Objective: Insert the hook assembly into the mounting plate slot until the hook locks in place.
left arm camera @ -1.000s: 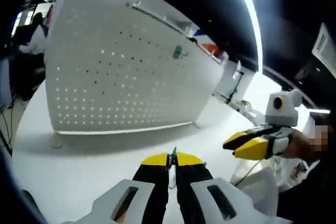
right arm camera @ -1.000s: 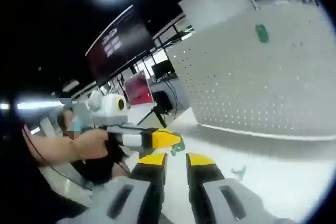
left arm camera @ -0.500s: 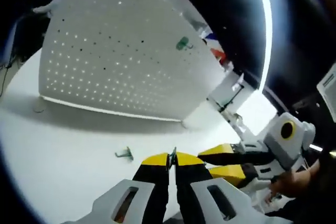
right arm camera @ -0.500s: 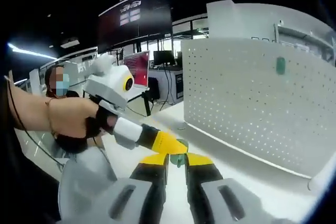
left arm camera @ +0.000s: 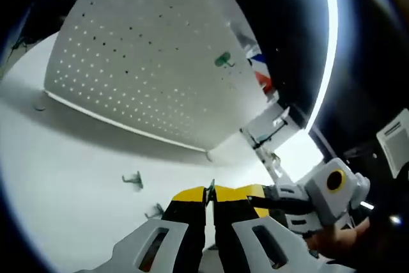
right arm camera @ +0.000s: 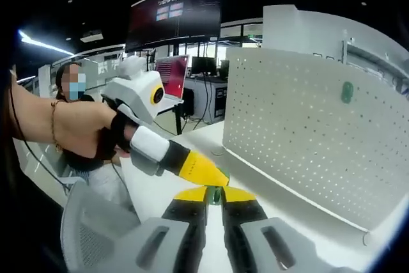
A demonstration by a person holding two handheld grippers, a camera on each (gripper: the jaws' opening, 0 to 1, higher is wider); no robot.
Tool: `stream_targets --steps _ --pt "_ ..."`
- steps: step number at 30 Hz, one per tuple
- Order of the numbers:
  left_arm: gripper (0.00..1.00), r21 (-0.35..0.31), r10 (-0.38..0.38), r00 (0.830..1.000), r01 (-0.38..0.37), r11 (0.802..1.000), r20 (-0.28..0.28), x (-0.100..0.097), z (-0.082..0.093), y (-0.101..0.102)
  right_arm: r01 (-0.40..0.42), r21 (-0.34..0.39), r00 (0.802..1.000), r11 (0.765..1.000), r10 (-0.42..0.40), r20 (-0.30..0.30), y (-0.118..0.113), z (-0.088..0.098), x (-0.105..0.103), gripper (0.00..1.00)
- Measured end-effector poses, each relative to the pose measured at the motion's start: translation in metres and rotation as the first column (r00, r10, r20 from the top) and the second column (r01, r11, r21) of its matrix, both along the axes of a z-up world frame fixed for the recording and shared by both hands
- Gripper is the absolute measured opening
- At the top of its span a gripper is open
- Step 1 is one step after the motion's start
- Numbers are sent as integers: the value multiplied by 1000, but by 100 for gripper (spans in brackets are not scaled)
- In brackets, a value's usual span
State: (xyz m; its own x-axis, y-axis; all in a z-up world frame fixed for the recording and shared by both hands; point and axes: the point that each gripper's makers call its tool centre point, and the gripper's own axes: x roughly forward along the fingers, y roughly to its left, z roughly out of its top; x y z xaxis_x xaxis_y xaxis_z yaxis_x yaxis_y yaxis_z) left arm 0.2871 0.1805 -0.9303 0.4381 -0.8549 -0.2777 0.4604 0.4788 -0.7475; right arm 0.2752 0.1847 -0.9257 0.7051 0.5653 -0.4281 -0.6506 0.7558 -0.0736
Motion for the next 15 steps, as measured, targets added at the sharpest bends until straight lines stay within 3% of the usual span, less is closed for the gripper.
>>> stream_targets --steps 15 --pt "2 -55 17 999 -19 998 -35 1 8 2 16 -30 999 999 -15 48 0 9 1 1"
